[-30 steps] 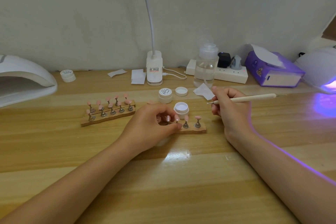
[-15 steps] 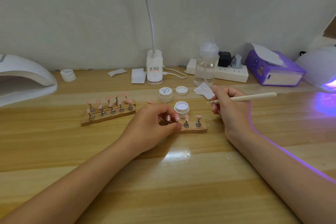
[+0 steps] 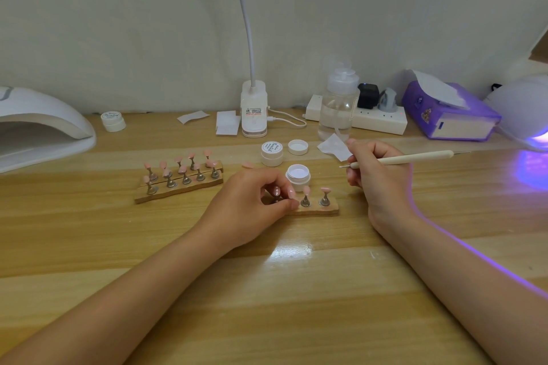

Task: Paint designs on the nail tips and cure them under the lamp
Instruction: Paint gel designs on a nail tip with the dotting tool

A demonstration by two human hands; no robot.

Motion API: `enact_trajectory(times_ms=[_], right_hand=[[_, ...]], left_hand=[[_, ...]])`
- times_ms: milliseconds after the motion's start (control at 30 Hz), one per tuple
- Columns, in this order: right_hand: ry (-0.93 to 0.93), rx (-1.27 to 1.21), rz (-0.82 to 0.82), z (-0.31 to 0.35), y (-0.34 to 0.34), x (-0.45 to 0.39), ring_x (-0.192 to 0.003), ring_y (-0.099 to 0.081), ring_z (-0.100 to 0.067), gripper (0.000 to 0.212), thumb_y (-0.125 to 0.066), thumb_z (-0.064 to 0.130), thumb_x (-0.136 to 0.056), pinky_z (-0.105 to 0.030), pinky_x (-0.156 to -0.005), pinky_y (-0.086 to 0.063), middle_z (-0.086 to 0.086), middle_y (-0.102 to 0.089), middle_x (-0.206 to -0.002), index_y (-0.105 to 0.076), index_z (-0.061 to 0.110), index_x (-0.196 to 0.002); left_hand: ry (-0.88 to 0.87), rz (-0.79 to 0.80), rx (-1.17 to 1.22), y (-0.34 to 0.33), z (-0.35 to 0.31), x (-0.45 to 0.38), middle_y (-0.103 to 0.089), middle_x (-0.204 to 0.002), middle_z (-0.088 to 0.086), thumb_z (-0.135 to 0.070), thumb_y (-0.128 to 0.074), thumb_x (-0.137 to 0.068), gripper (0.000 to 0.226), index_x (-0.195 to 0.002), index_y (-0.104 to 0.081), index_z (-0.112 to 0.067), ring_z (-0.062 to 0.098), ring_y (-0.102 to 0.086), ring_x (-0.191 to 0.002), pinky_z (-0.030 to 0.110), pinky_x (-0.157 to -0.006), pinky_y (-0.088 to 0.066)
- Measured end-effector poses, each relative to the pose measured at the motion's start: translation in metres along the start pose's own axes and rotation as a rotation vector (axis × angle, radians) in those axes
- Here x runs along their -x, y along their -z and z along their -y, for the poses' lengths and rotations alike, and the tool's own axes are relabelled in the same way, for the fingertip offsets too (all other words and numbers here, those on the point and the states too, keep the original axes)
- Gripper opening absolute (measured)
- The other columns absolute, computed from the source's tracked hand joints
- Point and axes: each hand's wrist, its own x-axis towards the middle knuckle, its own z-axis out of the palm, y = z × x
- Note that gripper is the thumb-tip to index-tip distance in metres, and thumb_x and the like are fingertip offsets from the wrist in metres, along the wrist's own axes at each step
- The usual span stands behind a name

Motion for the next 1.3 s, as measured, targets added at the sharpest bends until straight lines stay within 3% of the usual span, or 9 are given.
enact_trajectory(times_ms=[267, 433, 500, 733, 800, 867, 1000, 1200, 1300], right_hand=[[0.002, 0.003, 0.006, -0.0005, 0.0002, -0.0004, -0.036, -0.044, -0.002, 0.034, -0.062, 0.013, -0.084, -0.012, -0.041, -0.040, 0.006, -0.047, -0.037, -0.052, 0.013, -0.052], [0.004, 0.003, 0.008, -0.0007, 0.0007, -0.0005, -0.036, -0.044, -0.002, 0.035, -0.062, 0.013, -0.084, -0.012, -0.041, -0.039, 0.007, -0.047, -0.037, -0.052, 0.014, -0.051], [0.005, 0.002, 0.012, -0.0007, 0.0010, -0.0005, -0.037, -0.044, -0.002, 0.035, -0.062, 0.013, -0.084, -0.012, -0.041, -0.040, 0.007, -0.047, -0.037, -0.052, 0.014, -0.051], [0.011, -0.019, 0.010, -0.0014, 0.0007, -0.0013, -0.035, -0.043, -0.002, 0.042, -0.062, 0.011, -0.084, -0.012, -0.039, -0.038, 0.009, -0.046, -0.037, -0.050, 0.019, -0.044], [0.011, -0.013, 0.014, -0.0018, 0.0010, -0.0015, -0.035, -0.043, -0.002, 0.046, -0.062, 0.012, -0.084, -0.012, -0.039, -0.038, 0.009, -0.047, -0.037, -0.052, 0.020, -0.039], [0.009, -0.007, 0.017, -0.0019, 0.0013, -0.0015, -0.035, -0.043, -0.001, 0.048, -0.062, 0.012, -0.084, -0.012, -0.040, -0.038, 0.008, -0.047, -0.038, -0.054, 0.021, -0.038], [0.009, -0.010, 0.006, -0.0020, 0.0013, -0.0016, -0.036, -0.044, -0.002, 0.042, -0.063, 0.012, -0.084, -0.012, -0.040, -0.039, 0.008, -0.047, -0.038, -0.052, 0.020, -0.044], [0.007, 0.007, -0.001, -0.0019, 0.0012, -0.0014, -0.036, -0.044, -0.002, 0.038, -0.062, 0.012, -0.084, -0.012, -0.040, -0.038, 0.008, -0.047, -0.038, -0.051, 0.015, -0.048], [0.002, 0.017, -0.004, -0.0018, 0.0015, -0.0015, -0.036, -0.044, -0.002, 0.039, -0.063, 0.013, -0.084, -0.012, -0.040, -0.038, 0.008, -0.047, -0.038, -0.050, 0.016, -0.047]], left_hand=[[-0.081, -0.008, -0.051, -0.0003, -0.0019, 0.0023, -0.058, -0.069, -0.017, -0.012, -0.071, -0.076, 0.025, -0.066, -0.059, -0.030, -0.008, -0.050, -0.068, 0.008, -0.060, -0.034], [-0.255, -0.115, -0.176, -0.0025, -0.0009, 0.0043, -0.064, -0.082, -0.012, -0.007, -0.074, -0.072, 0.019, -0.068, -0.062, -0.022, 0.007, -0.058, -0.084, 0.032, -0.085, -0.038], [-0.295, -0.189, -0.150, -0.0033, -0.0032, 0.0056, -0.063, -0.085, -0.016, -0.010, -0.071, -0.071, 0.013, -0.068, -0.062, -0.019, 0.003, -0.057, -0.086, 0.029, -0.089, -0.036], [-0.273, -0.356, -0.004, -0.0010, -0.0062, 0.0080, -0.066, -0.079, -0.015, -0.022, -0.074, -0.070, 0.014, -0.080, -0.065, -0.024, 0.002, -0.059, -0.080, 0.027, -0.084, -0.042], [-0.253, -0.364, 0.060, 0.0000, -0.0064, 0.0078, -0.065, -0.081, -0.015, -0.025, -0.073, -0.070, 0.022, -0.091, -0.067, -0.021, 0.000, -0.059, -0.079, 0.019, -0.083, -0.044], [-0.258, -0.388, 0.103, 0.0001, -0.0056, 0.0067, -0.066, -0.082, -0.010, -0.021, -0.070, -0.070, 0.026, -0.096, -0.066, -0.018, 0.001, -0.059, -0.078, 0.009, -0.078, -0.042], [-0.256, -0.448, 0.138, -0.0006, -0.0018, 0.0050, -0.062, -0.084, -0.008, -0.006, -0.068, -0.074, 0.025, -0.097, -0.065, -0.015, -0.004, -0.057, -0.080, 0.006, -0.075, -0.041], [-0.210, -0.472, 0.231, -0.0004, 0.0007, 0.0039, -0.062, -0.090, -0.001, -0.003, -0.062, -0.079, 0.029, -0.105, -0.061, -0.015, 0.017, -0.061, -0.086, 0.003, -0.067, -0.044], [-0.241, -0.462, 0.221, -0.0003, 0.0008, 0.0042, -0.061, -0.091, -0.001, 0.000, -0.061, -0.080, 0.031, -0.106, -0.060, -0.017, 0.018, -0.060, -0.085, 0.004, -0.066, -0.045]])
